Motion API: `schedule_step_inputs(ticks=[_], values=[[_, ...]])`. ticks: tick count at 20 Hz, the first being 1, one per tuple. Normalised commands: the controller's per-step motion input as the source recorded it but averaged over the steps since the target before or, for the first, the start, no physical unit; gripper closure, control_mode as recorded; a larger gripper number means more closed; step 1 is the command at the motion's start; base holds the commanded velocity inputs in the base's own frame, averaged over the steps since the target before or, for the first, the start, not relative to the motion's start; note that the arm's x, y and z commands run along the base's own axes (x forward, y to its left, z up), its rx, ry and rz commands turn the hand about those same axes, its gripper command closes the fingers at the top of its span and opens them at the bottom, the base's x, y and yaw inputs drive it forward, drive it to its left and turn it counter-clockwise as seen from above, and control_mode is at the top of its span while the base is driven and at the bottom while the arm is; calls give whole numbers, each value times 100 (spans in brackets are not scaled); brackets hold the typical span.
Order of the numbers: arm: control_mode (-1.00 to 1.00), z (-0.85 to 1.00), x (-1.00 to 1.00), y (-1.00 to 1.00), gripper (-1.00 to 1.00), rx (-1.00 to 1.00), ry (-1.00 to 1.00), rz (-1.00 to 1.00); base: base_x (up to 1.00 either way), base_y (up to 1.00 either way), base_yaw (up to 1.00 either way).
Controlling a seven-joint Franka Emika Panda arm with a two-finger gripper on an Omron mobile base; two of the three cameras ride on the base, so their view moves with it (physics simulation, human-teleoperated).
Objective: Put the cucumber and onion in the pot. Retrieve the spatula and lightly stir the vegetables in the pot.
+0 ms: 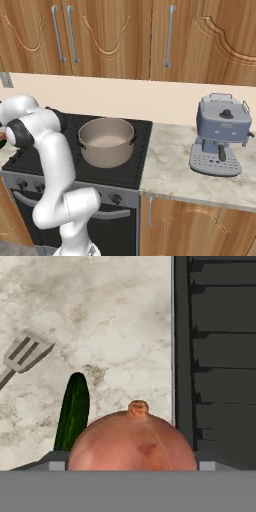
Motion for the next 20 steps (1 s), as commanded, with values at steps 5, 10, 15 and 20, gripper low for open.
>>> schedule_step_inputs(ticks=[5, 10, 15, 20], values=[[-100, 47, -59, -86, 100, 0, 0, 0, 0, 0, 0], [-100, 25, -65, -99, 100, 0, 2, 0, 0, 0, 0], [-100, 27, -33, -95, 100, 0, 1, 0, 0, 0, 0], [-100, 32, -1, -67, 100, 0, 2, 7, 0, 0, 0]])
